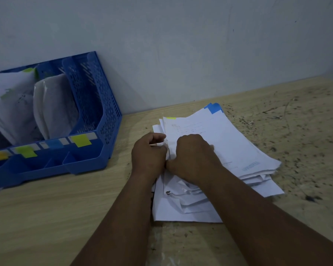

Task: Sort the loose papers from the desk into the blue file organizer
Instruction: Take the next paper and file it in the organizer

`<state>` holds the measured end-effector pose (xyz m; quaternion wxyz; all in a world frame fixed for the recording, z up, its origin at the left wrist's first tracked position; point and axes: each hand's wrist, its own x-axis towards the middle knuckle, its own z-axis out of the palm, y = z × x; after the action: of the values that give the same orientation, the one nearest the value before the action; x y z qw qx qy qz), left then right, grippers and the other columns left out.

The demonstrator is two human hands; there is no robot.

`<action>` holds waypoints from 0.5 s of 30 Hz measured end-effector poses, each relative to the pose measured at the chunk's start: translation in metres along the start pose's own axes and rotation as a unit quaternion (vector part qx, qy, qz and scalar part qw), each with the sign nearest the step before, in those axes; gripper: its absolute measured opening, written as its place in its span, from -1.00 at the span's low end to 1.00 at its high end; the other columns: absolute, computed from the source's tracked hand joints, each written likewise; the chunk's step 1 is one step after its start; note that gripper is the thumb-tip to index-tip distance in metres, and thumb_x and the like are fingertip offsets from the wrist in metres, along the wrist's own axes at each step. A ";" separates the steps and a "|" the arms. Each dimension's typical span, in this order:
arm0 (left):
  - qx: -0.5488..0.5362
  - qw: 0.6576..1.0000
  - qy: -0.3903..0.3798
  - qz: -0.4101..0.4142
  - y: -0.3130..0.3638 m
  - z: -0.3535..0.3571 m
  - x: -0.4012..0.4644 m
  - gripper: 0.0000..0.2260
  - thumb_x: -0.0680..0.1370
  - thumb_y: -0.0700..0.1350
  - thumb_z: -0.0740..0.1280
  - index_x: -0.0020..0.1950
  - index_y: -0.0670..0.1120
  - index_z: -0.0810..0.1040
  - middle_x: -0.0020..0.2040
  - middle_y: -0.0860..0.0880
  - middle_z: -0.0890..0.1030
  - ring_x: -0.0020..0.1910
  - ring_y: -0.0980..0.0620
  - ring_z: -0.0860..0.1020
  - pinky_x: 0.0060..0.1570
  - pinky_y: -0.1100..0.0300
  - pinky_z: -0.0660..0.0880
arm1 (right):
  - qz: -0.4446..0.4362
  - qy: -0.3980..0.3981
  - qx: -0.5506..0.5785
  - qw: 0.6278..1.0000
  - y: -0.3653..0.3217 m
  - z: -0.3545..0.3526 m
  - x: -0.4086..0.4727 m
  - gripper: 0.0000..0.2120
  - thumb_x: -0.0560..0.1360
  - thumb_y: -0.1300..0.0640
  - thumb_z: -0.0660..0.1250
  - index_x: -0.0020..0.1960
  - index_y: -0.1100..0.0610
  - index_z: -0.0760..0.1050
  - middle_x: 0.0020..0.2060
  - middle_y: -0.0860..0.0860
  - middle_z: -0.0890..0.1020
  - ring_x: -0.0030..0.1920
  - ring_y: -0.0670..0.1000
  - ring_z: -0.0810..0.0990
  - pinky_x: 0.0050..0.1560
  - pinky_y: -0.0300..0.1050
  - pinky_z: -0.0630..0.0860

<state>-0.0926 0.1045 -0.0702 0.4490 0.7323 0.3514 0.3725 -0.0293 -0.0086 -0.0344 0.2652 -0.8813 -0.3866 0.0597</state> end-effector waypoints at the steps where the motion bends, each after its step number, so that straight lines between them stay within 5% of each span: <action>1: -0.011 1.000 0.000 -0.004 0.001 -0.001 0.000 -0.73 0.45 -0.24 0.46 0.04 0.09 0.69 0.02 0.17 0.68 0.03 0.17 0.63 0.09 0.02 0.63 | 0.002 0.002 0.003 1.000 0.000 -0.001 0.000 -0.67 0.40 -0.20 0.42 -0.10 -0.01 0.39 -0.13 -0.03 0.49 0.02 0.06 0.59 0.26 0.28 0.48; 7: -0.035 0.999 0.007 0.004 0.005 -0.004 -0.002 -0.72 0.45 -0.26 0.51 0.08 0.04 0.69 0.03 0.14 0.68 0.03 0.18 0.62 0.08 0.10 0.61 | 0.008 0.006 0.021 1.000 0.000 -0.005 -0.002 -0.66 0.41 -0.16 0.46 -0.12 0.00 0.36 -0.27 -0.08 0.42 -0.10 0.05 0.58 0.24 0.24 0.53; 12: -0.040 0.999 0.000 0.005 0.004 -0.004 -0.001 -0.72 0.44 -0.25 0.51 0.07 0.05 0.69 0.03 0.14 0.68 0.02 0.20 0.63 -0.05 0.24 0.59 | 0.017 0.002 0.018 1.000 -0.004 -0.002 -0.004 -0.71 0.42 -0.12 0.45 -0.11 -0.01 0.39 -0.16 -0.04 0.50 0.00 0.07 0.61 0.27 0.25 0.48; 15: -0.039 0.999 -0.002 0.003 0.004 -0.004 -0.002 -0.73 0.44 -0.24 0.52 0.07 0.06 0.69 0.03 0.16 0.68 -0.05 0.31 0.61 -0.16 0.39 0.52 | 0.020 0.009 0.003 1.000 -0.007 0.002 -0.004 -0.75 0.50 -0.06 0.43 0.10 0.03 0.53 0.01 0.01 0.61 0.10 0.07 0.61 0.36 0.24 0.41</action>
<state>-0.0962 0.1033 -0.0653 0.4768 0.7159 0.3339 0.3856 -0.0372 -0.0069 -0.0330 0.2702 -0.8883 -0.3667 0.0585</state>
